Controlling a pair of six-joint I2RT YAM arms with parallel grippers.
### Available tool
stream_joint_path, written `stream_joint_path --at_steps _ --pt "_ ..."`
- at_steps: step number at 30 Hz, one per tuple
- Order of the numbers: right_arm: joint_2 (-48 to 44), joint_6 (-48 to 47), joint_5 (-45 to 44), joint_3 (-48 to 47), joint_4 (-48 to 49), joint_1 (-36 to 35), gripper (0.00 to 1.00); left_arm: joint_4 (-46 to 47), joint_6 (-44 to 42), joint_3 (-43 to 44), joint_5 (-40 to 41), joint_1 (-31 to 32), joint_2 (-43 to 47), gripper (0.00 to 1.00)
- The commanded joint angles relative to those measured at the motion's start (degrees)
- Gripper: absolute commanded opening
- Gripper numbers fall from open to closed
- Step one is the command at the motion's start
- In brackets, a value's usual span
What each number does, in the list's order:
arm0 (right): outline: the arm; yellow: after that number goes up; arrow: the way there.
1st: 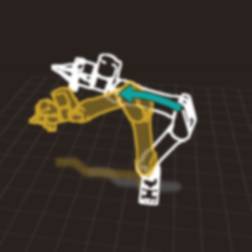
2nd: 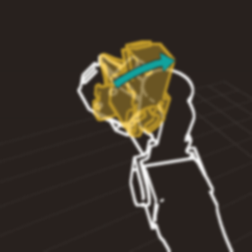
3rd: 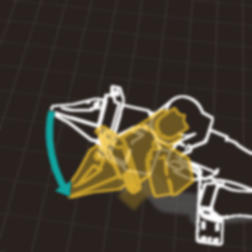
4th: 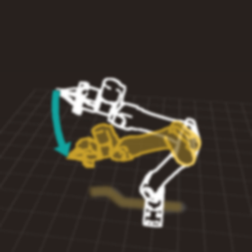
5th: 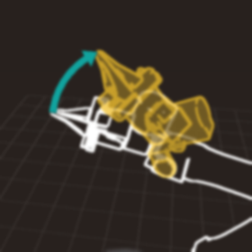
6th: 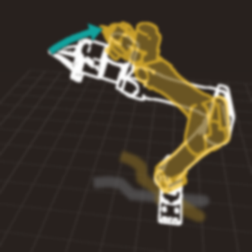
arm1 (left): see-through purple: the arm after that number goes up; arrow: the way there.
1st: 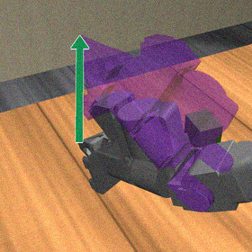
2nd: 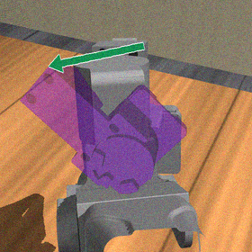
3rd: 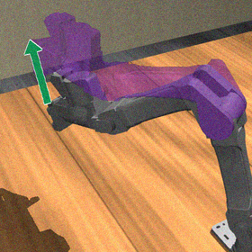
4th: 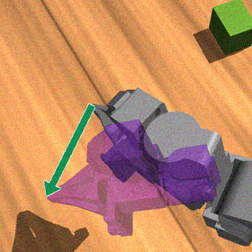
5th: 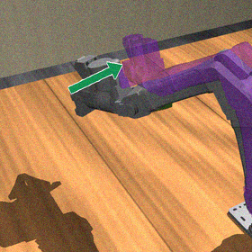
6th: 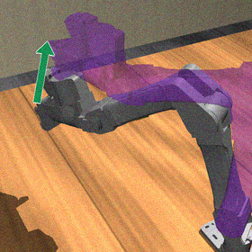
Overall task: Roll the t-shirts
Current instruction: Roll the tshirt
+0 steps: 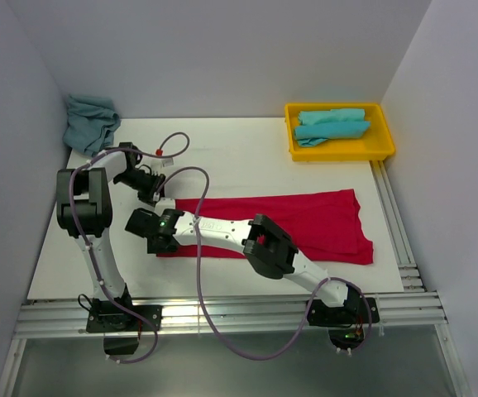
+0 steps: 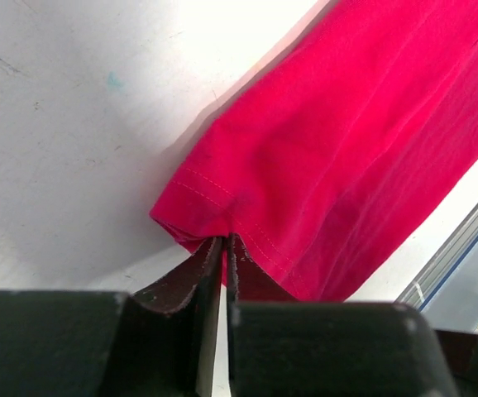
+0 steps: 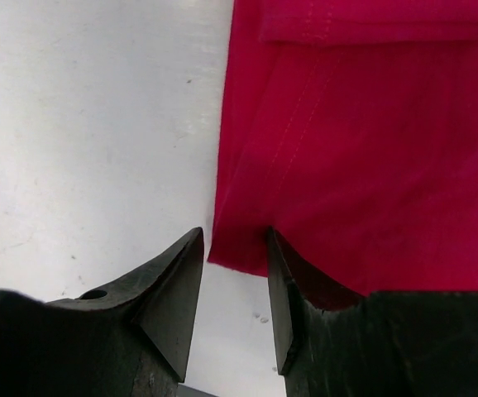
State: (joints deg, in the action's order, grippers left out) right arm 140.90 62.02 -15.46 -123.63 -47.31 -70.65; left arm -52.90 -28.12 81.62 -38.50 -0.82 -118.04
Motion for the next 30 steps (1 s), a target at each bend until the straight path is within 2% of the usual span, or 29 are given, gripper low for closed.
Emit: stream_joint_path --at_steps 1,5,9,11,16,18,22,30 --pt "1.3 -0.1 -1.7 -2.9 -2.7 -0.8 0.44 0.6 0.6 1.3 -0.6 1.9 0.4 0.1" --pt "2.8 -0.2 -1.0 -4.6 -3.4 -0.9 0.42 1.3 1.3 1.3 0.1 2.0 0.5 0.0" --pt "4.1 -0.8 0.1 -6.0 -4.5 -0.8 0.28 2.4 1.8 0.9 0.6 2.0 1.1 0.0" --pt "4.5 -1.1 0.7 -6.4 -4.7 -0.9 0.24 2.9 2.4 0.6 0.9 2.0 1.6 0.0" --pt "4.3 -1.6 1.8 -6.1 -3.9 -0.8 0.05 4.6 4.0 0.2 3.2 2.0 2.9 0.0" --pt "3.8 -2.1 2.2 -6.5 -3.0 -0.9 0.01 5.3 4.5 -0.1 4.2 1.9 3.6 0.0" --pt "2.8 -3.0 2.4 -8.1 -2.1 -0.8 0.0 5.9 5.1 -0.2 7.6 1.6 5.0 0.0" --pt "0.8 -3.9 4.3 -7.9 2.7 -0.8 0.0 4.7 4.7 1.2 9.3 -0.9 5.9 0.0"
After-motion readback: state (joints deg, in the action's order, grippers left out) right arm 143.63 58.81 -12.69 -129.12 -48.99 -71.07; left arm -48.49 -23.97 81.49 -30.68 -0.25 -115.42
